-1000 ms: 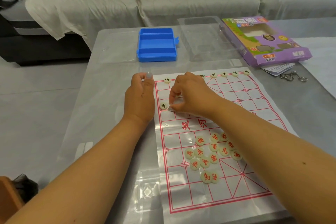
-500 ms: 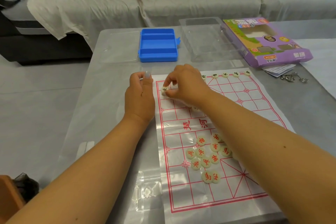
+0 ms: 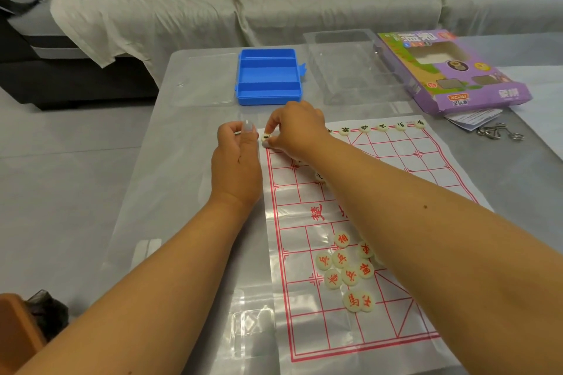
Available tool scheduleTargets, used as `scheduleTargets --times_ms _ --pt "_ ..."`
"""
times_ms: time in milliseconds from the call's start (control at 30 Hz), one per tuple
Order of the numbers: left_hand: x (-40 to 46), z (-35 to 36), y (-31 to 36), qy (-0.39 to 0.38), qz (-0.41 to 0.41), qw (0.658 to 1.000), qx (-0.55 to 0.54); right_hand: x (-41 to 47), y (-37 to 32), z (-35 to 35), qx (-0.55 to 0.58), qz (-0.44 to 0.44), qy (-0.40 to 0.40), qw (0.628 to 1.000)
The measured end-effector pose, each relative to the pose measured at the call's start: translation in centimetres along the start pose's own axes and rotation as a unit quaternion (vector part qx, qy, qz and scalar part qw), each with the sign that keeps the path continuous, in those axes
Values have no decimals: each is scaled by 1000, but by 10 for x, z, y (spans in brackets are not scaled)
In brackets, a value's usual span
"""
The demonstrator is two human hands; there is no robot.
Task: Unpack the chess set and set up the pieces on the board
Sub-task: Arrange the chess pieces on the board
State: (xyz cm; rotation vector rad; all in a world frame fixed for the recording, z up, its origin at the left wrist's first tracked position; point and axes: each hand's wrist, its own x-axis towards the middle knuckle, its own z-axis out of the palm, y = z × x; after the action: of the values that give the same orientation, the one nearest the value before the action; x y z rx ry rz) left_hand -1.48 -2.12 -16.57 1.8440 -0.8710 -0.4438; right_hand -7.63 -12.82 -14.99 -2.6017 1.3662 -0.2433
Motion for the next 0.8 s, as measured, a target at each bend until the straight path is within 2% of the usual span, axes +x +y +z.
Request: scheduleTargets --times_ms 100,233,533,667,800 --pt "0 0 1 -1 -4 1000 -5 0 8 -8 43 12 5 999" --pt "-1 -1 3 -18 -3 1000 -13 -3 40 -34 171 76 69 980" --pt "-1 -1 -1 -34 10 999 -16 -33 89 -58 241 141 116 953" --pt "0 1 -2 -33 13 999 0 -59 98 -59 278 135 74 948" --pt "0 3 -2 -33 11 999 2 -77 103 -50 264 122 13 957"
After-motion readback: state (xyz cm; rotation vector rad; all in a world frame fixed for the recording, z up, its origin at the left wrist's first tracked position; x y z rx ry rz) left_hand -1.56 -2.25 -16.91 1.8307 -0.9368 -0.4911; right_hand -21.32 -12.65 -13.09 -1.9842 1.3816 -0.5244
